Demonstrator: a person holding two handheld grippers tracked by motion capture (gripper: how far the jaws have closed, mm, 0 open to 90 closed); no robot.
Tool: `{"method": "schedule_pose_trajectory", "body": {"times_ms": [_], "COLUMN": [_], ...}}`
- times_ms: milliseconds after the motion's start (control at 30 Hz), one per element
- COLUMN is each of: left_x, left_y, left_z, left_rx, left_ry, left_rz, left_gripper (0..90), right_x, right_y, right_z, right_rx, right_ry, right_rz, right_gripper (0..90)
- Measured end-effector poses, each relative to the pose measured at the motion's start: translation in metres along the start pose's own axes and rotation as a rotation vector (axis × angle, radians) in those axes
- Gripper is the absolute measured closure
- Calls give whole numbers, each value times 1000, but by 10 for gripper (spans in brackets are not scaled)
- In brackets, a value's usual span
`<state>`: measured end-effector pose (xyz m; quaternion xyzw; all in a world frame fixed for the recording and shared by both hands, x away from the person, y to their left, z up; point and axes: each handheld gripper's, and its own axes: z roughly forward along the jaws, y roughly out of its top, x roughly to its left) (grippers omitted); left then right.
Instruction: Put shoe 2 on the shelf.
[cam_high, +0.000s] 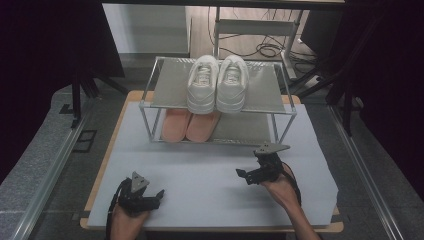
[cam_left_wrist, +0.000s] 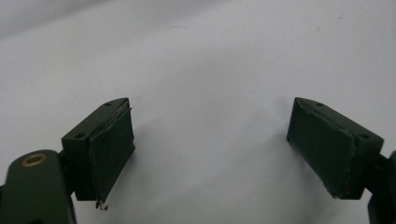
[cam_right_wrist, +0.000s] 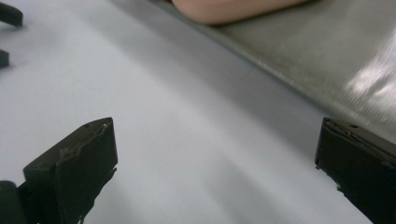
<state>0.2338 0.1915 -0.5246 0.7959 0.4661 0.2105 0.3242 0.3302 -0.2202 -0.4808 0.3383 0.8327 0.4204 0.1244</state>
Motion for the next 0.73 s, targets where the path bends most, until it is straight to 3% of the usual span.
{"method": "schedule_pose_trajectory", "body": {"times_ms": [200,367,433,533,733], "left_x": [0,-1,-1,-1,0], "left_y": [0,0,0,0,0], "left_z": [0,0,0,0,0], "left_rx": [-1,-2,-2,-3,1], "left_ry": [3,6,7,9,0], "left_rz": [2,5,6,8,0], "left_gripper": [146,145,145,145,146], "right_x": [0,1,2,8,8], "right_y": [-21,-34,-35,-34,-35], "right_z": [13,23,25,28,28], "right_rx": [30,69,87,118,113], "right_ry": [7,-14,-26,-67,-68], "right_rz": [12,1,-10,-55,-50], "right_gripper": [0,3,50,38,36]}}
